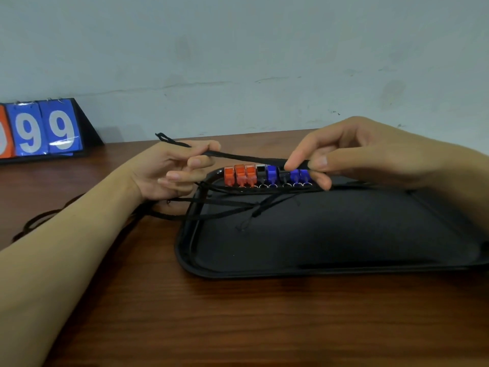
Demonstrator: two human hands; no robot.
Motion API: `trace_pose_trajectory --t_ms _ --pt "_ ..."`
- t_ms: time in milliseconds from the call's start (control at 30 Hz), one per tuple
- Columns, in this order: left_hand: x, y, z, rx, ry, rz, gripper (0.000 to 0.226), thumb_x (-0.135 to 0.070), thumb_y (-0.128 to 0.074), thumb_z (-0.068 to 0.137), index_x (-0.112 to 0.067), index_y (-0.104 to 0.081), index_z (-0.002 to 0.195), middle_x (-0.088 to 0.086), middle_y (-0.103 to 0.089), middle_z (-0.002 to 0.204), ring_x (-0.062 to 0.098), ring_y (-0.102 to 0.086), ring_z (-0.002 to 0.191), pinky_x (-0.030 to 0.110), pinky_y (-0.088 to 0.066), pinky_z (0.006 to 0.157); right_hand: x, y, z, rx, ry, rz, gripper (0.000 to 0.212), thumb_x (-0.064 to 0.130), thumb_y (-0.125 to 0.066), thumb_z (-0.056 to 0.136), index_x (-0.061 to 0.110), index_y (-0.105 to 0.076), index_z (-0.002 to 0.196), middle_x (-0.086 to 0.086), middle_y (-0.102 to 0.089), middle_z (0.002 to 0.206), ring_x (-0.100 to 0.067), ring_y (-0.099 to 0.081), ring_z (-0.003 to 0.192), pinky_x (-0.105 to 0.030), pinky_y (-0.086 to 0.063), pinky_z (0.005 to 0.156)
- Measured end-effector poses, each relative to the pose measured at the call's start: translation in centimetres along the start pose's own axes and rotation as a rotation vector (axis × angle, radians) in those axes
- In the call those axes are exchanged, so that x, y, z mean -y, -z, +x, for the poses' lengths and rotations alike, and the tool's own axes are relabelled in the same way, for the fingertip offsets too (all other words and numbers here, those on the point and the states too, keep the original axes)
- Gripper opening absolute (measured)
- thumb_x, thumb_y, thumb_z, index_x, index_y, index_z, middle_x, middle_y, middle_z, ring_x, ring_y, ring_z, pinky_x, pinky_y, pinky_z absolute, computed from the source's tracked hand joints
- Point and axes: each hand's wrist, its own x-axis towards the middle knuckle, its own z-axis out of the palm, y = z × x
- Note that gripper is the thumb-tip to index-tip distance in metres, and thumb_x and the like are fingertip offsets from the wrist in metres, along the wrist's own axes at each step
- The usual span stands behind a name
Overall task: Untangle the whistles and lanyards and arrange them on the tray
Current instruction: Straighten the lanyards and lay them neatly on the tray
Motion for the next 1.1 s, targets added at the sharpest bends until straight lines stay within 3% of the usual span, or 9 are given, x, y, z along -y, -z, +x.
trace_pose_trajectory --t_ms 133,300,367,467,600,700,833,967,1100 --pt "0.0 0.3 -0.3 0.014 0.011 -0.003 0.024 -0.007 -0.028 0.108 -0.001 -0.049 0.117 0.014 -0.062 0.081 0.015 -0.041 0.051 0.019 -0.017 0.034 0.0 0.4 0.0 -0.05 -0.012 0.066 0.026 0.014 -0.06 0.092 0.009 -0.073 0.113 -0.009 -0.055 0.058 -0.021 -0.064 0.075 -0.022 -0.051 0.07" --pt "0.8 1.2 -0.8 0.003 0.068 0.017 0.019 -0.007 -0.032 0.107 -0.003 -0.049 0.113 0.011 -0.063 0.079 0.013 -0.048 0.048 0.018 -0.017 0.032 0.0 0.9 0.0 -0.07 -0.059 0.075 0.029 0.016 -0.059 0.088 0.008 -0.074 0.111 -0.006 -0.04 0.052 -0.021 -0.048 0.047 -0.04 -0.052 0.074" --pt "0.8 1.3 -0.7 0.02 0.081 0.026 0.019 -0.008 -0.032 0.107 -0.004 -0.049 0.113 0.011 -0.064 0.079 0.012 -0.048 0.047 0.018 -0.016 0.032 -0.1 1.0 0.0 -0.093 -0.089 0.052 0.028 0.018 -0.058 0.09 0.01 -0.075 0.111 -0.003 -0.038 0.052 -0.016 -0.036 0.043 -0.034 -0.05 0.064" --pt "0.6 1.3 -0.8 0.037 0.099 0.056 0.019 -0.007 -0.032 0.107 -0.004 -0.049 0.114 0.011 -0.064 0.08 0.015 -0.064 0.055 0.02 -0.013 0.034 -0.3 1.2 0.1 -0.161 -0.151 -0.038 0.026 0.015 -0.052 0.101 0.018 -0.074 0.116 0.003 -0.033 0.057 -0.011 -0.027 0.049 -0.026 -0.031 0.049" --pt "0.0 1.4 -1.2 0.028 0.099 0.062 0.02 -0.006 -0.034 0.107 -0.002 -0.051 0.116 0.011 -0.062 0.077 0.015 -0.063 0.056 0.019 -0.024 0.037 -0.4 2.3 0.0 -0.24 -0.269 -0.322 0.028 0.039 -0.047 0.103 0.03 -0.073 0.108 0.005 -0.039 0.06 -0.012 -0.028 0.05 -0.02 -0.025 0.042" --pt "-0.1 1.3 -1.2 -0.082 0.089 0.149 0.015 -0.008 -0.045 0.104 -0.001 -0.055 0.113 0.004 -0.055 0.067 0.007 -0.038 0.047 0.017 -0.026 0.037 -1.0 2.9 0.0 -0.255 -0.328 -0.538 0.045 0.056 -0.037 0.1 0.029 -0.073 0.096 0.006 -0.044 0.058 -0.012 -0.035 0.048 -0.016 -0.031 0.044" --pt "-0.3 1.0 -1.3 -0.201 0.082 0.258 0.011 -0.011 -0.06 0.097 -0.003 -0.061 0.105 0.0 -0.048 0.064 0.005 -0.025 0.049 0.014 -0.022 0.034 -2.0 4.1 0.0 -0.27 -0.371 -0.847 0.049 0.052 -0.033 0.102 0.022 -0.066 0.084 0.002 -0.062 0.068 -0.018 -0.061 0.07 -0.033 -0.043 0.069" --pt "-0.8 0.6 -1.6 -0.277 0.132 0.379 0.017 -0.015 -0.067 0.093 -0.002 -0.063 0.103 0.004 -0.048 0.069 0.003 -0.036 0.044 0.013 -0.019 0.031 -2.4 5.3 -0.3 -0.225 -0.413 -1.061 0.03 0.046 -0.048 0.097 0.025 -0.064 0.082 0.003 -0.063 0.068 -0.017 -0.059 0.067 -0.031 -0.043 0.063" --pt "-1.4 0.0 -1.7 -0.457 0.078 0.552 0.017 -0.014 -0.051 0.1 -0.004 -0.065 0.098 0.004 -0.043 0.068 0.003 -0.032 0.043 0.014 -0.014 0.033 -2.7 6.2 -0.6 -0.239 -0.433 -1.137 0.021 0.044 -0.058 0.097 0.032 -0.06 0.079 0.012 -0.06 0.07 -0.002 -0.053 0.066 -0.027 -0.035 0.058"
